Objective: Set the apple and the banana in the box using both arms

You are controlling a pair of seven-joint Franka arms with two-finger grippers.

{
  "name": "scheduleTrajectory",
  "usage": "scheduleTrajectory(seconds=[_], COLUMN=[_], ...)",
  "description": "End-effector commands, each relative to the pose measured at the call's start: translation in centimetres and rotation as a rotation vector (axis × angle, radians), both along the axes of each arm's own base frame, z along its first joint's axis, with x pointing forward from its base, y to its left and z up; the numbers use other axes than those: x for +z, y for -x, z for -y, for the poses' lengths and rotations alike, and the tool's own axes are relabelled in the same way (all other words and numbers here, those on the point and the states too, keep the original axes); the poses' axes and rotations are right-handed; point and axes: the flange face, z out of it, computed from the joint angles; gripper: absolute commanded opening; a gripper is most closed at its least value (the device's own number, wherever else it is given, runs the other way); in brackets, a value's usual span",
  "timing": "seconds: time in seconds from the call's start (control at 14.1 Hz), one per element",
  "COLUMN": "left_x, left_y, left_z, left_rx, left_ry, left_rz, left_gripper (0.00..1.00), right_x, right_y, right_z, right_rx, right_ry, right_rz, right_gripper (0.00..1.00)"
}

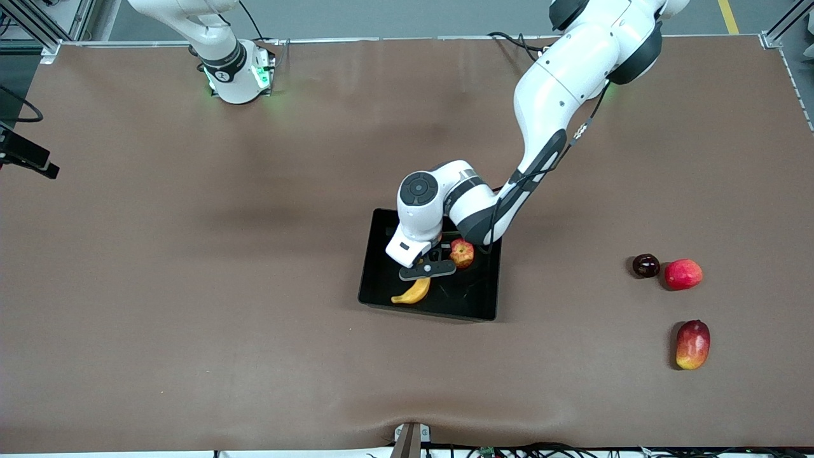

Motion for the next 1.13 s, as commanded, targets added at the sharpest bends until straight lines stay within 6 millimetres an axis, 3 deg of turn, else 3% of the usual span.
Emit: scheduleTrajectory(seconds=[0.0, 0.14, 0.28, 0.35, 0.57, 0.71, 1.06], left_x=[0.3, 1.8, 5.0, 7.6, 16.5, 21.6, 29.9], left_y=[-0.5, -0.9, -2.1, -2.8, -5.5, -7.4, -9.7], left_z=[0.4, 0.3, -0.5, -1.3, -7.4, -13.1, -24.6], left_rx=[0.002, 0.011, 0.031, 0.044, 0.083, 0.069, 0.005], left_ry=[0.003, 0.01, 0.025, 0.013, -0.083, -0.132, -0.196], left_rz=[0.032, 0.047, 0.077, 0.096, 0.093, 0.068, 0.037], left_gripper=[0.63, 1.0, 1.0, 1.0, 1.0, 1.0, 1.0], right_x=[0.5, 0.4, 0.4, 0.3, 0.3, 0.3, 0.3], right_y=[0.5, 0.5, 0.6, 0.6, 0.6, 0.6, 0.6], right_z=[0.4, 0.4, 0.9, 0.9, 1.0, 1.0, 1.3], right_rx=[0.002, 0.0, -0.007, -0.007, -0.009, -0.009, -0.016], right_ry=[-0.006, -0.007, -0.008, -0.008, -0.008, -0.011, -0.015], right_rz=[0.002, -0.001, 0.0, -0.002, -0.002, -0.001, -0.002], right_gripper=[1.0, 1.0, 1.0, 1.0, 1.0, 1.0, 1.0])
